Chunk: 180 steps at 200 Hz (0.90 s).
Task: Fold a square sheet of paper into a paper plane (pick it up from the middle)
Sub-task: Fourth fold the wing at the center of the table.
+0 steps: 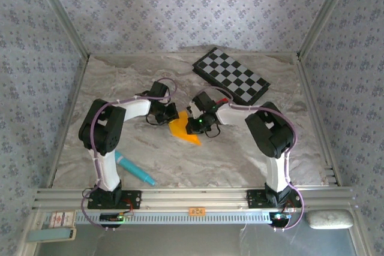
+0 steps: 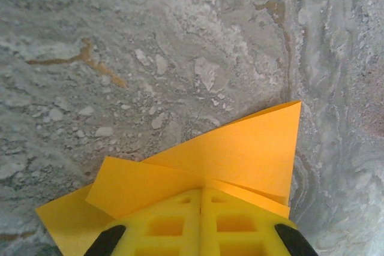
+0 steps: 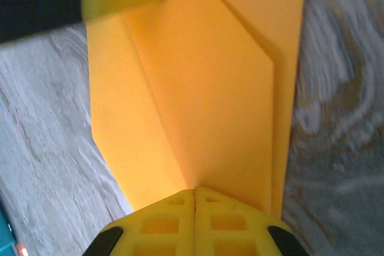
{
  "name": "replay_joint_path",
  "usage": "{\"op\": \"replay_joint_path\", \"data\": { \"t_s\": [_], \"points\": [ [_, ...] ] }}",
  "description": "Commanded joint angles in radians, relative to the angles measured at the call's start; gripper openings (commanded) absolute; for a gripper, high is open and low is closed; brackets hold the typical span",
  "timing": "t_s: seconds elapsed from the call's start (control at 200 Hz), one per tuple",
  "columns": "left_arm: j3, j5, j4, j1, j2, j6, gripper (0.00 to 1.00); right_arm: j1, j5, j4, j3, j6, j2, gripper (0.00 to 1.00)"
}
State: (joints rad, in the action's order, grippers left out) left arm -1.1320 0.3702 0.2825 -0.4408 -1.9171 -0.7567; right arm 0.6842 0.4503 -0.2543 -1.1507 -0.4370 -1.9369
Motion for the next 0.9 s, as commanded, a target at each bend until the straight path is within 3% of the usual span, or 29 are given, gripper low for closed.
{"op": "replay_joint_path", "data": {
  "t_s": [0.0,0.39,0.58,0.895],
  "points": [
    [0.041,-0.183,0.148,0.008,-0.09,0.011,0.05,-0.01,0.025,-0.099,0.085,0.014,0.042,0.03],
    [0.044,-0.178,0.14,0.008,-0.091,0.013,0.05,-0.032,0.064,-0.083,0.168,0.017,0.12,0.04],
    [0.043,-0.163,0.129,0.004,-0.088,0.016,0.05,-0.028,0.063,-0.04,0.12,0.018,0.155,0.05],
    [0.042,-0.157,0.126,-0.005,-0.086,0.019,0.05,0.002,0.046,-0.061,-0.077,0.017,-0.01,0.05]
  ]
}}
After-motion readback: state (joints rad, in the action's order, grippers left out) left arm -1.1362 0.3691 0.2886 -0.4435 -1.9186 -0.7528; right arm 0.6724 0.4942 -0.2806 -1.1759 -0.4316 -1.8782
